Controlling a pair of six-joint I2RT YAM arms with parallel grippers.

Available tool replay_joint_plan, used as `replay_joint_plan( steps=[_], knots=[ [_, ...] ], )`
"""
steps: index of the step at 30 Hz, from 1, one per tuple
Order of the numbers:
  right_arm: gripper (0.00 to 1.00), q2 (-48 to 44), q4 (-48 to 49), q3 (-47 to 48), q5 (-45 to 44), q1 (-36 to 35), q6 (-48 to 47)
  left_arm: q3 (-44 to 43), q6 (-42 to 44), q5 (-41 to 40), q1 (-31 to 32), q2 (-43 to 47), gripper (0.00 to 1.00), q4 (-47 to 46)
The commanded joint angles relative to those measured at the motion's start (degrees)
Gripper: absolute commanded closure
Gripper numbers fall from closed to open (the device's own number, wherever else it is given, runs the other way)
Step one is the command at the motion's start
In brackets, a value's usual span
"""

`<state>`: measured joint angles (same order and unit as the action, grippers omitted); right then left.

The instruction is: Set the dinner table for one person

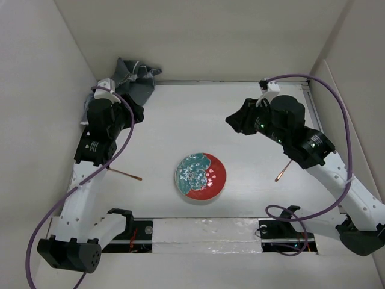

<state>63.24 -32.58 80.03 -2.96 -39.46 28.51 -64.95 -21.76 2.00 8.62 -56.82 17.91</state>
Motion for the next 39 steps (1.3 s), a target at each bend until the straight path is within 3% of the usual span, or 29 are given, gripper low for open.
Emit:
replay_joint_plan(
  steps=[1,3,4,5,6,7,12,14,16,19,23,27,30,39],
  knots=[
    [0.72,-1.46,3.22,-0.66,2.51,2.54,1.28,-4.21,0.22,-3.84,0.08,1.27,0.45,-0.42],
    [1.00,-1.80,3.22,-1.10,5.68,3.08,1.28,-6.06,1.98,-5.76,0.08,-0.83,0.48,0.71],
    [1.00,-1.98,3.22,-1.28,6.64,3.86,1.28,-7.98,2.07,-7.00,0.08,-1.88,0.59,1.16],
    [1.00,-2.59,3.74,-2.41,7.09,4.48,1.20,-10.00,2.59,-9.27,0.08,-5.20,0.79,3.34],
    [1.00,-2.60,3.75,-2.42,7.09,4.48,1.19,-10.02,2.60,-10.43,0.08,-5.23,0.79,3.36],
    [1.00,-3.03,3.84,-2.77,7.27,4.48,1.28,-11.76,2.86,-11.74,0.08,-6.45,1.00,3.88],
    [1.00,-3.92,3.93,-4.79,10.17,6.41,1.19,-15.99,2.25,-17.97,-4.83,-16.91,1.00,5.73],
    [1.00,-4.09,3.58,-5.06,10.61,6.42,1.19,-17.23,1.28,-20.09,-7.29,-21.46,0.76,5.73],
    [1.00,-4.70,3.66,-6.19,11.13,6.42,1.28,-17.84,1.19,-21.24,-8.70,-24.55,0.60,5.56],
    [1.00,-6.29,5.33,-8.74,12.54,6.42,1.63,-19.68,1.81,-22.91,-9.33,-31.06,0.45,5.73],
    [0.97,-6.12,5.42,-9.98,13.42,6.42,1.63,-21.89,0.67,-22.92,-9.33,-41.59,0.44,7.40],
    [0.70,-5.94,4.89,-10.42,13.42,6.42,1.19,-24.25,-1.44,-20.11,-10.56,-49.34,0.44,5.91],
    [0.59,-6.03,4.19,-10.33,13.16,6.42,1.20,-27.94,-1.97,-20.46,-10.56,-56.02,0.44,6.08],
    [0.53,-5.59,3.22,-10.86,12.54,5.89,2.16,-39.89,-0.92,-20.64,-10.56,-73.77,0.42,9.41]
  ],
)
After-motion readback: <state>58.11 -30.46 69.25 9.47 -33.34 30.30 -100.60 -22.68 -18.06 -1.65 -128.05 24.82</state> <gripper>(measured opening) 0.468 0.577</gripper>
